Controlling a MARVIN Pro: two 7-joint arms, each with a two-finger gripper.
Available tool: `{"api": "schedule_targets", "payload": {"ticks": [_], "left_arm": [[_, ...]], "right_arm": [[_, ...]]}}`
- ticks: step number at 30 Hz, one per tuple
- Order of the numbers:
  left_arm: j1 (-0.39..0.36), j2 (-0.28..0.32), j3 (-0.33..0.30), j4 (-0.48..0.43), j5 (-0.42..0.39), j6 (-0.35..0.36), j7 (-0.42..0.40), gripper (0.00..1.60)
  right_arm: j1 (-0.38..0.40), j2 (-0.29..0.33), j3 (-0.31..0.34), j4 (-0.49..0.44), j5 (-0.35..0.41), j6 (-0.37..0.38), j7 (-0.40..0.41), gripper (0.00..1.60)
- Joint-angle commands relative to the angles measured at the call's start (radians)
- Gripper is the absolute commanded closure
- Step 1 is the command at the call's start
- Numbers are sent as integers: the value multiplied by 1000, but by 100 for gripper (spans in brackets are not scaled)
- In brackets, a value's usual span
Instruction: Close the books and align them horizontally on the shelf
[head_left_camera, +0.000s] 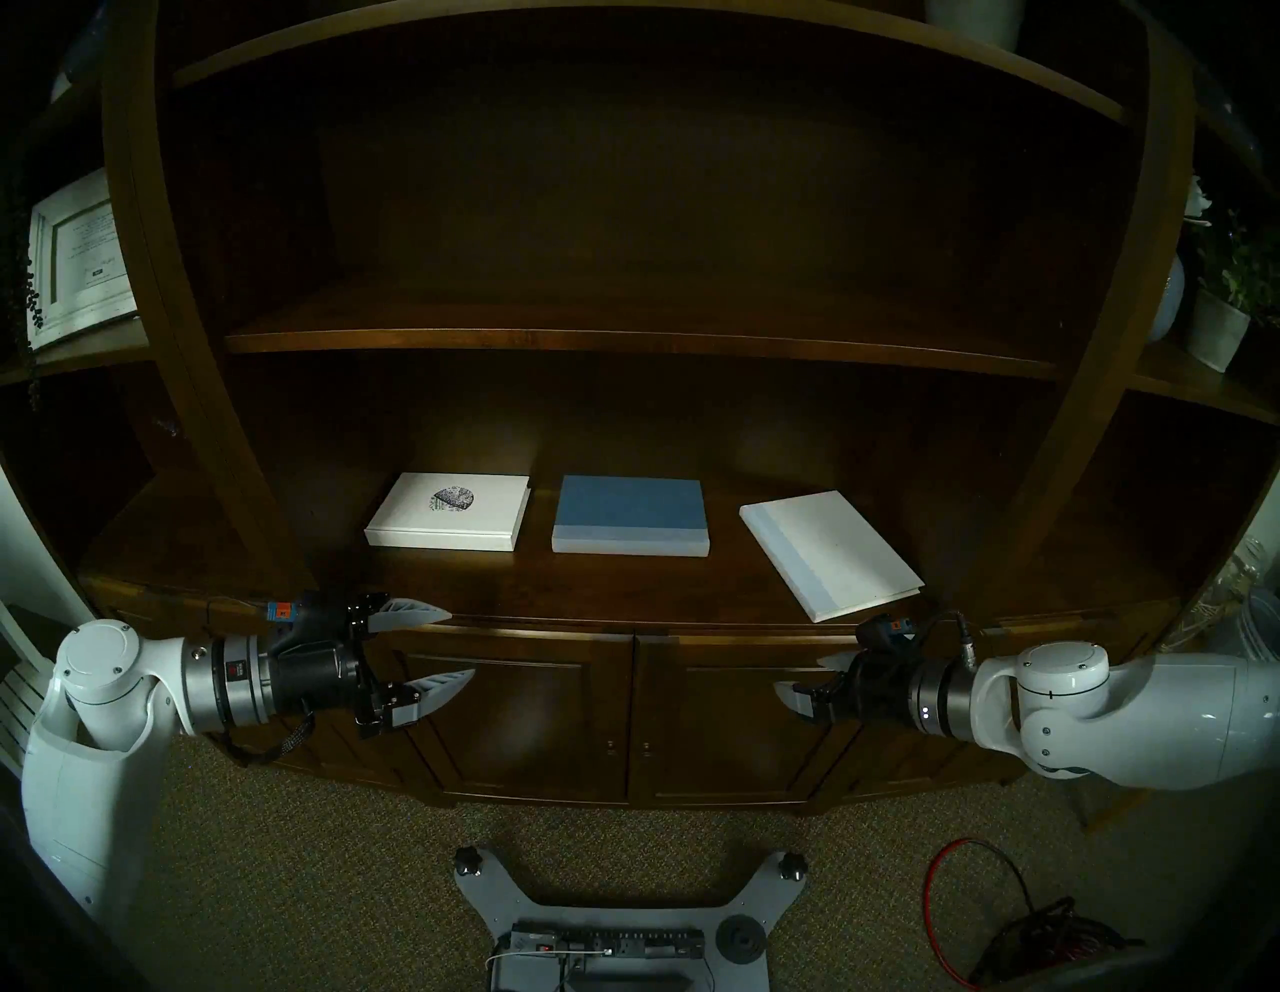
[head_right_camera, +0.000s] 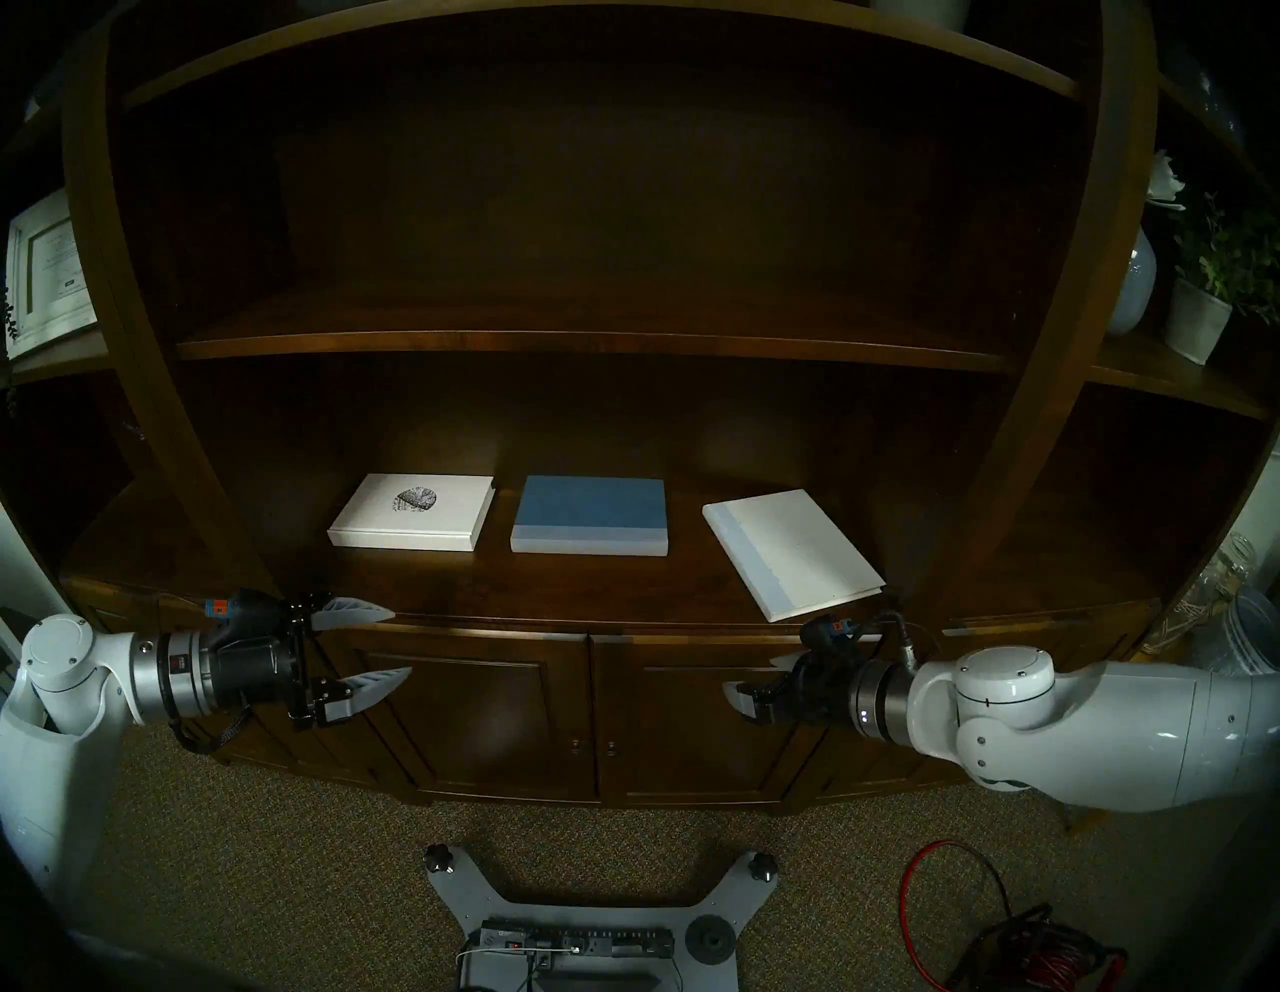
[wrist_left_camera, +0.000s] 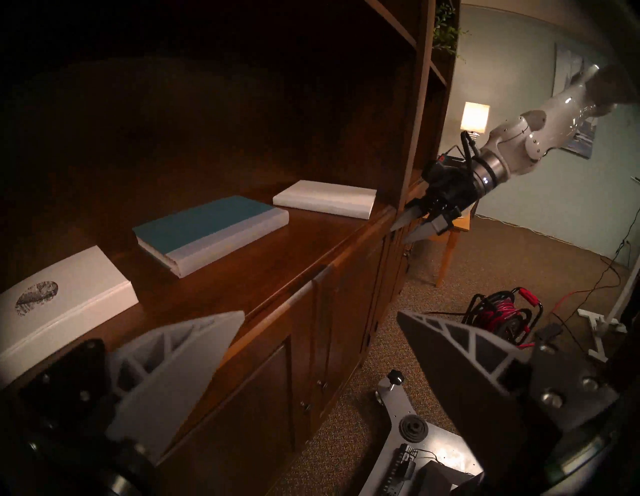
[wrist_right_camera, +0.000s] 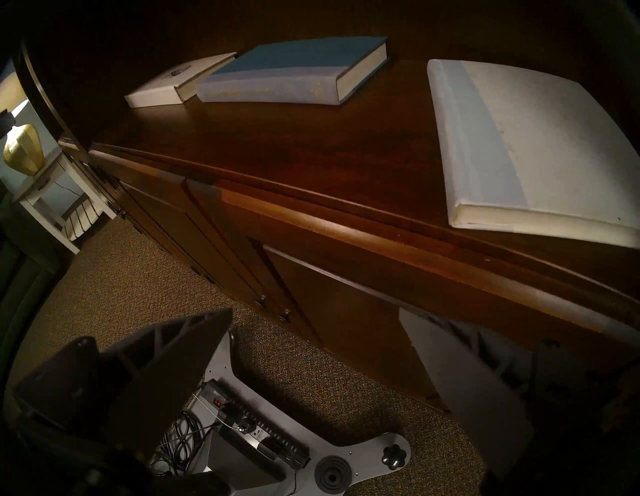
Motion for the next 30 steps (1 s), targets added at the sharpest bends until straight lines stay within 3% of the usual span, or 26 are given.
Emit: {"api": "schedule_targets", "payload": {"ticks": [1,15,30], "left_arm": [[-113,37,63,68,-32,-119,25,0],[-228,65,165,189,-100,-229,132,0],[-362,93,230,339,-175,-285,6,0]], "right_arm": [[23,-1,22,-2,1,-7,0,0],[24,-1,22,-2,1,-7,0,0],[26,-1,21,-2,2,-7,0,0]]}}
